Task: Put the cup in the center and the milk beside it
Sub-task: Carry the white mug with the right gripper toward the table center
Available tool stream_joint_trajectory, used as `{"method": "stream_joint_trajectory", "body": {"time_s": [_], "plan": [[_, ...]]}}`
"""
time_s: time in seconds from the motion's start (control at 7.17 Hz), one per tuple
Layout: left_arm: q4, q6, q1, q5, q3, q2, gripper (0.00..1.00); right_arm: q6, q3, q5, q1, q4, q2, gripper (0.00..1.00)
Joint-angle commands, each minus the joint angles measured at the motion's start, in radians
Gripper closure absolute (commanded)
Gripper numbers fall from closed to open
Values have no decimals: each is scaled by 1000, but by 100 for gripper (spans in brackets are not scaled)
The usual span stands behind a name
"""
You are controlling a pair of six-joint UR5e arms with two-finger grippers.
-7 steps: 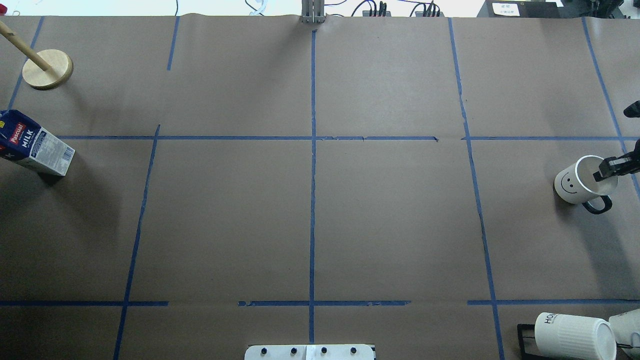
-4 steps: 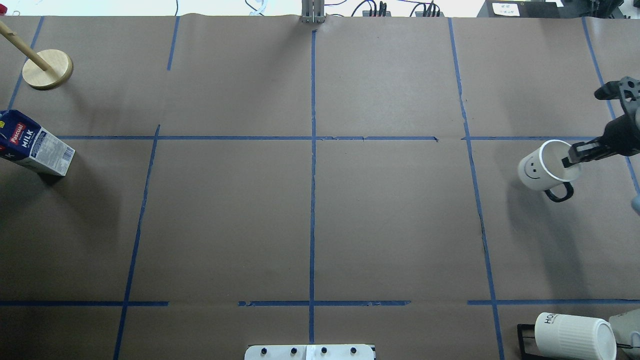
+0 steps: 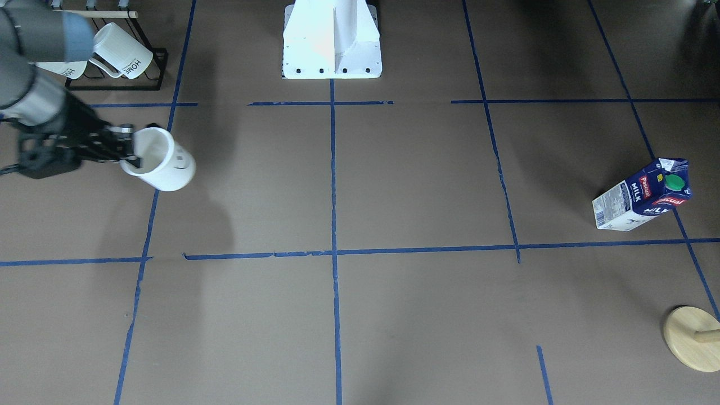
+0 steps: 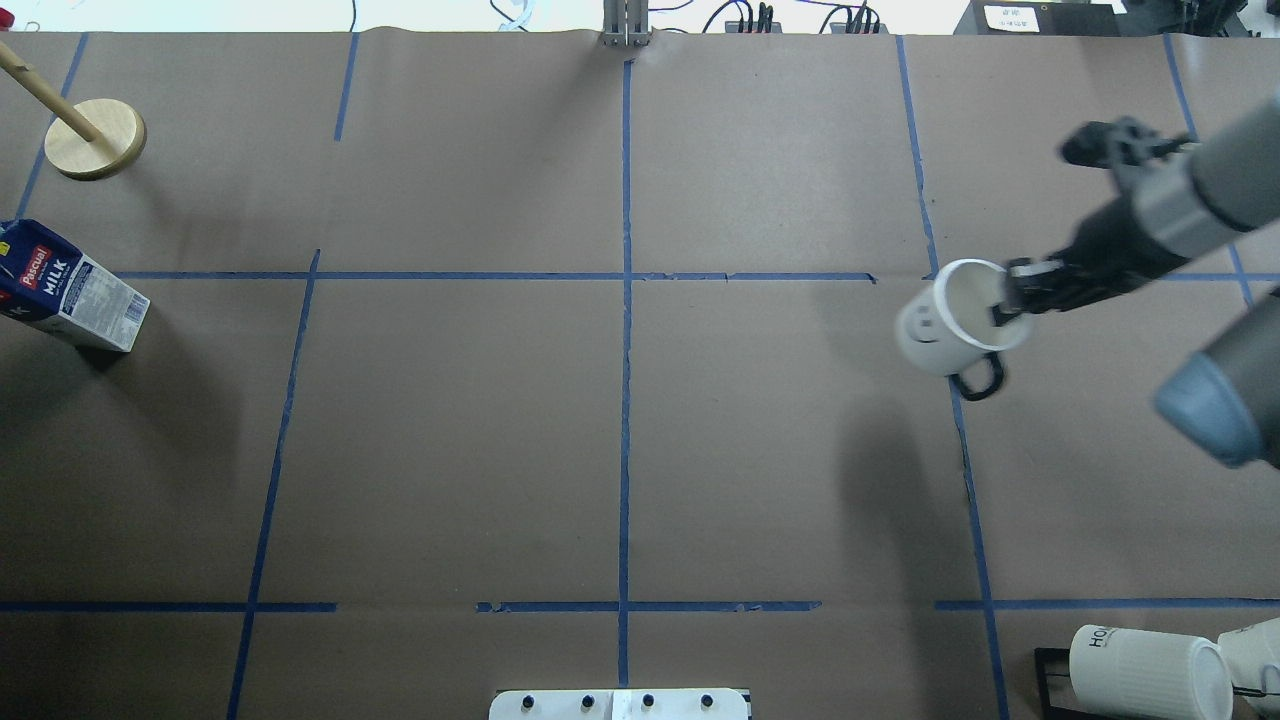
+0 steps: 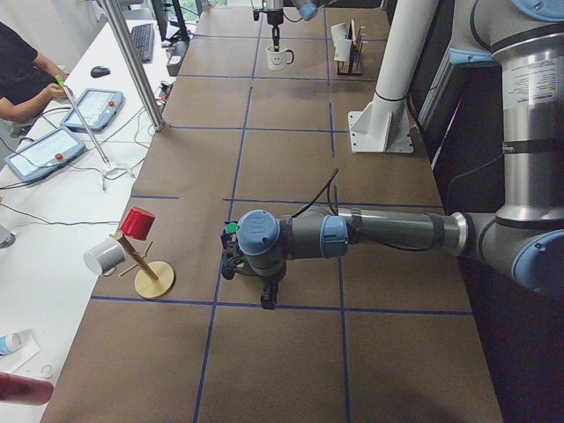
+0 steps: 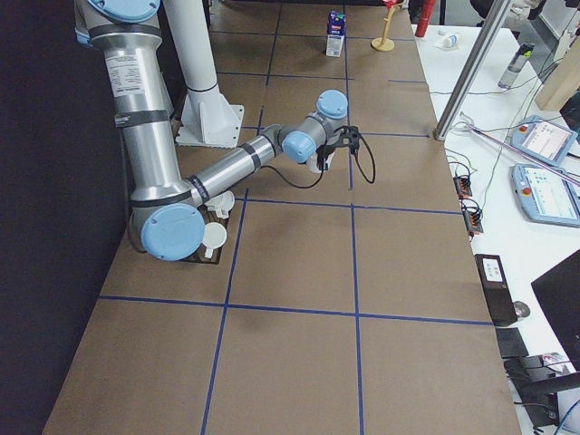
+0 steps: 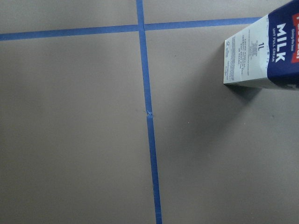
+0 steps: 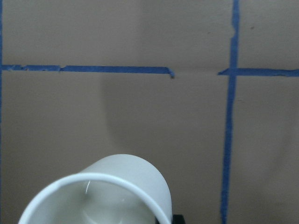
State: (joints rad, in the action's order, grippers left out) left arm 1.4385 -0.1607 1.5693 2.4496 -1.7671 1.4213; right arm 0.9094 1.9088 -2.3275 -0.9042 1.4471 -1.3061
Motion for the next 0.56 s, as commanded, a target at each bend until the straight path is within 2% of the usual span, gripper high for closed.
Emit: {"method": "stream_joint_trajectory", "body": {"time_s": [0.0,0.14,0.28,0.42], "plan": [[-1,1,0,0,-17,-1,0,63,-64,133,147,227,250,100],[-1,1,0,-1,-21,-1,0,192,-218,213,200,231,395,100],[-1,1,0,-1,-34,-18,0,262,-410,235,224,225,539,100],[-1,1,0,-1,-57,-28,0,325,-513,237,231,198,606,99]]}}
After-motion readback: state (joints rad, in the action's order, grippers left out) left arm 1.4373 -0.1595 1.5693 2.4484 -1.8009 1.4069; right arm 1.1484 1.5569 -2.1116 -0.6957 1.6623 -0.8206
